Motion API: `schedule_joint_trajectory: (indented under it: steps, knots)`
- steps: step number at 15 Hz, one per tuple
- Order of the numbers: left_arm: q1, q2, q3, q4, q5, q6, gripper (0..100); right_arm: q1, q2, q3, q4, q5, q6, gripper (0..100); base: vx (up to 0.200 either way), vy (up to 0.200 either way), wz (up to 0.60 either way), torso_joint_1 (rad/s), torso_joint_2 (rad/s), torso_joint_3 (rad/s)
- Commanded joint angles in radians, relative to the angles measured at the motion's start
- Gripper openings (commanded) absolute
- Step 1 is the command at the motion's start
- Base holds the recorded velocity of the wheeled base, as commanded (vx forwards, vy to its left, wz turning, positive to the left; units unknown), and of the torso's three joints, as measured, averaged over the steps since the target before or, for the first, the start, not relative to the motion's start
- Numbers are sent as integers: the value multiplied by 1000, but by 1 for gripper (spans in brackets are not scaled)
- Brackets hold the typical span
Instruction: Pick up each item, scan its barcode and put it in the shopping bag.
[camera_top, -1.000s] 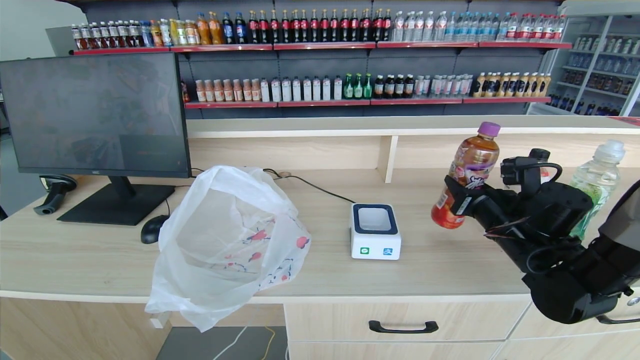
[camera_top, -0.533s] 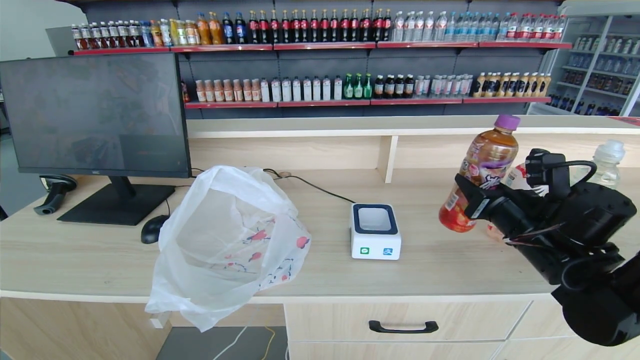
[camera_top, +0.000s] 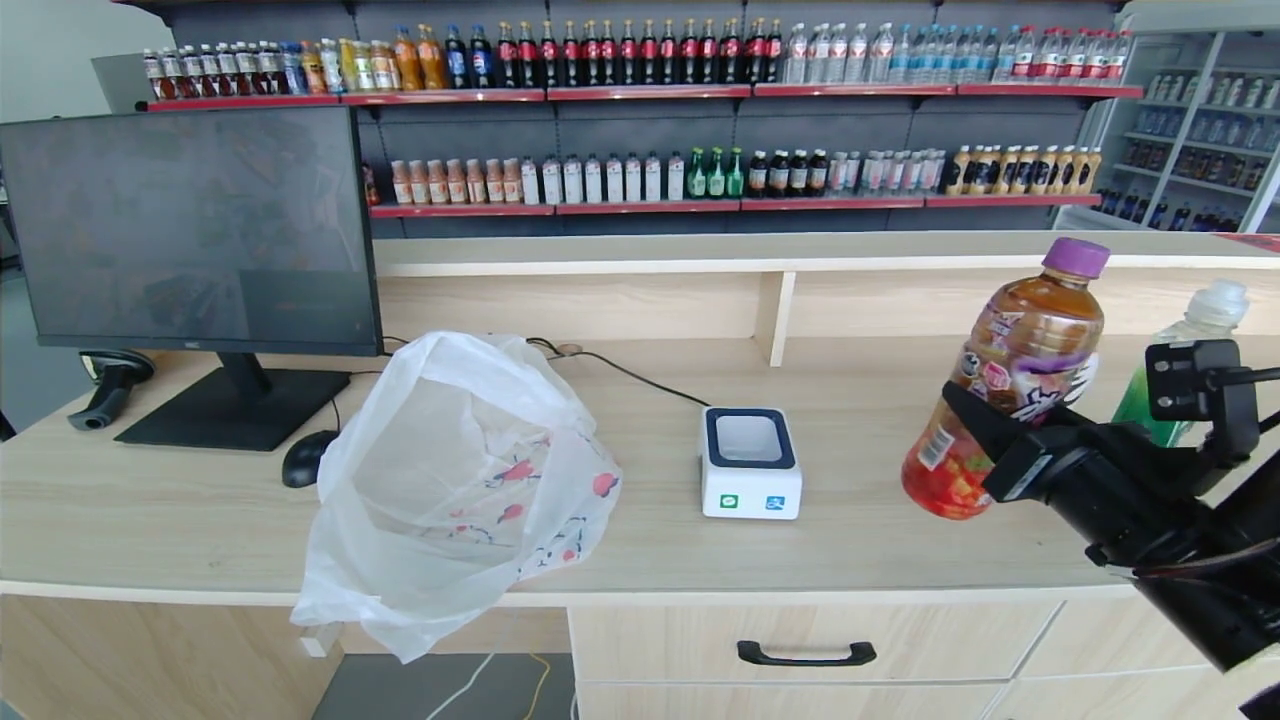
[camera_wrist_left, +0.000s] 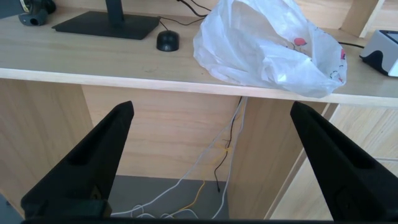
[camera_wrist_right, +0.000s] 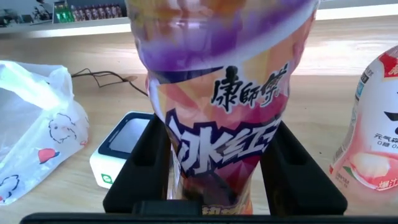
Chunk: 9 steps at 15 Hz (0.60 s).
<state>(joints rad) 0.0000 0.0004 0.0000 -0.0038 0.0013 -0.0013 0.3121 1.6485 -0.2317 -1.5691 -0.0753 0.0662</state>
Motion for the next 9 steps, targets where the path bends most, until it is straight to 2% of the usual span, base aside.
schedule_joint_trajectory:
  steps: [1, 7, 9]
  knots:
    - [0, 0, 0, -1, 0, 0, 100, 10, -72, 54, -2, 0, 0, 0, 0, 0, 0, 0, 0, 0]
    - [0, 0, 0, -1, 0, 0, 100, 61, -156, 160, -2, 2, 0, 0, 0, 0, 0, 0, 0, 0]
    - [0, 0, 0, -1, 0, 0, 100, 147, -187, 169, -2, 2, 0, 0, 0, 0, 0, 0, 0, 0]
